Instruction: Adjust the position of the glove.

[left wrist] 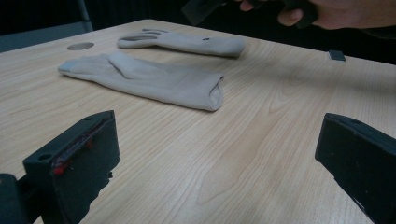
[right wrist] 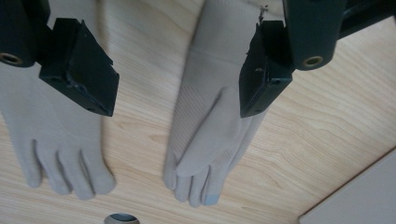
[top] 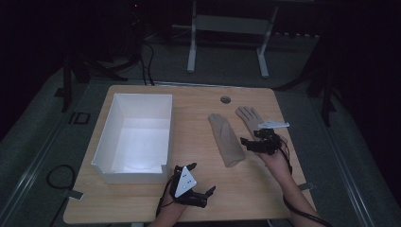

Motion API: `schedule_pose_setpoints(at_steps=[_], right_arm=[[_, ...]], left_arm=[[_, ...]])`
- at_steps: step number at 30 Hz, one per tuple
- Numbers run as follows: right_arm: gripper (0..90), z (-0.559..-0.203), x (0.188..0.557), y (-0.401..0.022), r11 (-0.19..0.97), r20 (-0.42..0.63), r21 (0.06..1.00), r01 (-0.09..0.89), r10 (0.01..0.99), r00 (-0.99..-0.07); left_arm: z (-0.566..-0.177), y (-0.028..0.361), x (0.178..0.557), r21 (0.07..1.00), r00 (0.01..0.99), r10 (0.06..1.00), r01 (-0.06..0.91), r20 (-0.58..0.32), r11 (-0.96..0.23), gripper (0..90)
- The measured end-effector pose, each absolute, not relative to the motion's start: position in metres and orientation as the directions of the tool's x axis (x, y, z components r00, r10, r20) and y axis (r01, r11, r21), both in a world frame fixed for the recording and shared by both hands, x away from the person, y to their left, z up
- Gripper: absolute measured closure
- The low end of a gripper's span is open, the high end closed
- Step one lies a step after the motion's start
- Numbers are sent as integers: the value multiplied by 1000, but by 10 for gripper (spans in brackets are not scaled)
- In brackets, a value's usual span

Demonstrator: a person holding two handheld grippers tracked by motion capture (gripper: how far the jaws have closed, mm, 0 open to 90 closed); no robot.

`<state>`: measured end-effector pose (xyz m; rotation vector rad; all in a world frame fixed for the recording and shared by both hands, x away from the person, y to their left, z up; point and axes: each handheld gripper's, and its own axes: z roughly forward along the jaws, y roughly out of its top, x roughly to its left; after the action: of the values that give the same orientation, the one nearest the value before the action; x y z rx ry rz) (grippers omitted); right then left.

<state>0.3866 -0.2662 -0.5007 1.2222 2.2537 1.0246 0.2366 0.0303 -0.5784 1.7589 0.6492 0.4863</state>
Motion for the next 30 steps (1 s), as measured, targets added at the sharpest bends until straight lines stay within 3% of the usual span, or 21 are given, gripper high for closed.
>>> schedule_pose_setpoints(at_steps=[30], right_arm=[[427,-540,452,-203,453,-45,668,590,816,-576]], left_arm=[[-578,30,237,962,762,647,183,-10,-201,2]])
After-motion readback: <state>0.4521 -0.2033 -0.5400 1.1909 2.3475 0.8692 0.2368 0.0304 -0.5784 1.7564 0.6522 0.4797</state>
